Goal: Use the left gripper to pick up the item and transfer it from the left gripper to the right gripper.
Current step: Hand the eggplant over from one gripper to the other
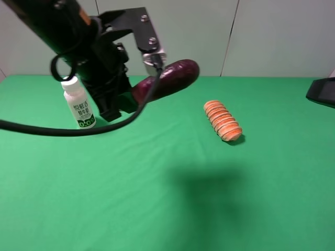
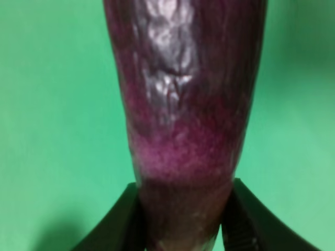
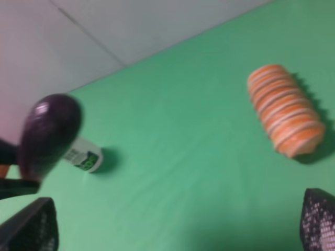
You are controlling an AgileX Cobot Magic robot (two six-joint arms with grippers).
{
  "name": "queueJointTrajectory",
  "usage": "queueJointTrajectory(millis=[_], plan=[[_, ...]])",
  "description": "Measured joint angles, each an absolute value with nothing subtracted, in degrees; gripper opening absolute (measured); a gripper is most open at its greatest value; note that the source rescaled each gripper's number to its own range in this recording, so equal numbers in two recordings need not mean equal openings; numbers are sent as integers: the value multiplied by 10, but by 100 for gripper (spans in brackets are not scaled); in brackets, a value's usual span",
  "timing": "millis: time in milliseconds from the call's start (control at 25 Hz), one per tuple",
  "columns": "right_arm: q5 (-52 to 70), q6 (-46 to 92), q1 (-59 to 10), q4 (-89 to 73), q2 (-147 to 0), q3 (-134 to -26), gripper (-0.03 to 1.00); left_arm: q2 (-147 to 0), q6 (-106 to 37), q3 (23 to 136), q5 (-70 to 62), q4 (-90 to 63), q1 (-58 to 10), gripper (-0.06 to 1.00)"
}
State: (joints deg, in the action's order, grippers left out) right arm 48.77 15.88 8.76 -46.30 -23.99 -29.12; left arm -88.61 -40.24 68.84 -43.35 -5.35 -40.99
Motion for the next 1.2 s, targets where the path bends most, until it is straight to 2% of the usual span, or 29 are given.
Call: queueJointTrajectory(millis=[360, 840, 1200], plan=[[474, 224, 88, -521, -316, -291, 100, -925, -415, 752, -429, -53, -459, 0], [471, 378, 88, -658, -432, -291, 100, -925, -417, 753, -407, -56, -508, 0], [491, 470, 88, -736, -481, -291, 100, -925, -420, 753, -396, -60, -520, 0]])
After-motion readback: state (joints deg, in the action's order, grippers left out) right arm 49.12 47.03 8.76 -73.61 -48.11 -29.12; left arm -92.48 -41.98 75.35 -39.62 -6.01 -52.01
